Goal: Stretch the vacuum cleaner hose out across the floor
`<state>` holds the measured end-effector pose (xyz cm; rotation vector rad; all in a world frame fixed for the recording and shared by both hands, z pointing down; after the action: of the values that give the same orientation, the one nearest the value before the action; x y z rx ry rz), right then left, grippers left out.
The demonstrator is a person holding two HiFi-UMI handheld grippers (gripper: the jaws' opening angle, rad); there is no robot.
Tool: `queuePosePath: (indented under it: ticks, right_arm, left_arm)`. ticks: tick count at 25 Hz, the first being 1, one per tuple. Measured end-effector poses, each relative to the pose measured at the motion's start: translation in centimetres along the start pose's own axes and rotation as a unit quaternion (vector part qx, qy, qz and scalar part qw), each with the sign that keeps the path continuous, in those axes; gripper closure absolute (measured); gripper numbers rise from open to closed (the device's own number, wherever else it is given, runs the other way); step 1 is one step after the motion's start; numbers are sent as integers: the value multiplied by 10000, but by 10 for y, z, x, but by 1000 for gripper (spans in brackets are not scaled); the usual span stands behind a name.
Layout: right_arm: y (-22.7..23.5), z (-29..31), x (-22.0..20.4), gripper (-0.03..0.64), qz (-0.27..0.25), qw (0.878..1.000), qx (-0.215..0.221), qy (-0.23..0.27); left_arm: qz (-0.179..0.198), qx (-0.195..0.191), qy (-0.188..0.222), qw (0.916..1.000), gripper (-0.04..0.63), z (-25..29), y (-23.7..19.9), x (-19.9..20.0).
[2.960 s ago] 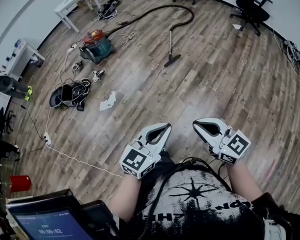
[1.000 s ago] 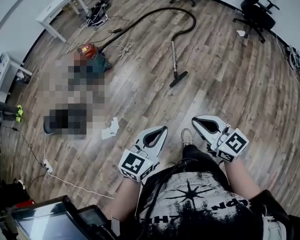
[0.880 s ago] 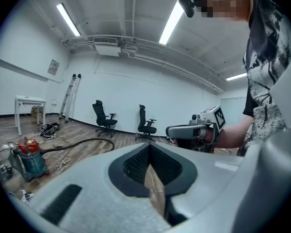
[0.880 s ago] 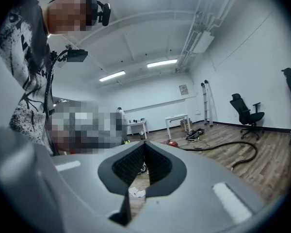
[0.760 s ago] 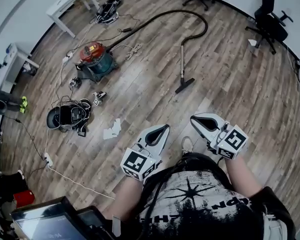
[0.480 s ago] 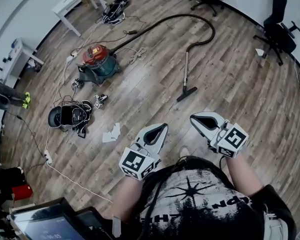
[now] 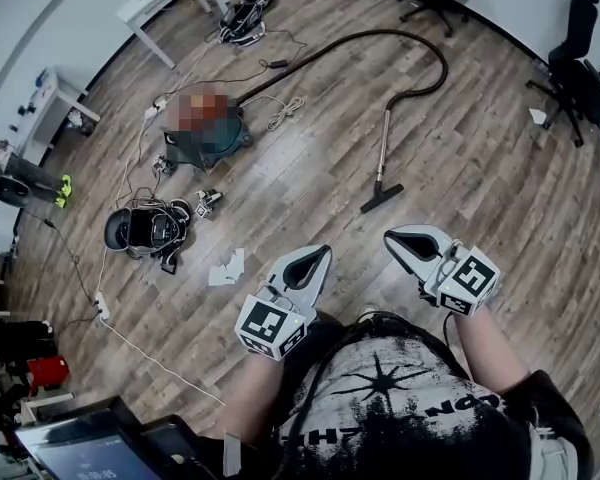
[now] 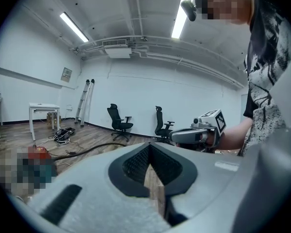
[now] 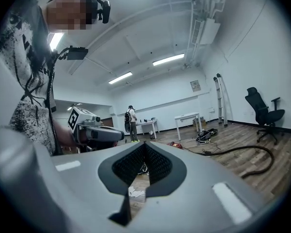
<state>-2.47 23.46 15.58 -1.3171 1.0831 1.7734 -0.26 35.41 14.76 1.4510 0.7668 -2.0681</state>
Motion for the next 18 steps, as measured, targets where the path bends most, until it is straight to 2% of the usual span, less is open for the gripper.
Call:
queuePosePath:
  ticks: [8, 18]
  right_arm:
    - [26, 28, -6, 611, 48, 9999, -146, -70]
    - [66, 111, 32, 611, -48, 9973, -730, 6]
  left_arm:
    - [22, -158, -81, 9998, 595, 17, -38, -5]
    - [208, -781, -1, 9967, 595, 37, -140, 33]
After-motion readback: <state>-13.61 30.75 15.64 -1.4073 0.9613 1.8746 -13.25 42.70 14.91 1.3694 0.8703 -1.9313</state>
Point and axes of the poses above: the fingertips, and each gripper's own axes: z forward along the fingers, y to its right, x out of its top, the point moved 2 cm from there along -z, backward along the fingers, and after that the axes turned 2 degrees about -y, right-handed, at the moved point
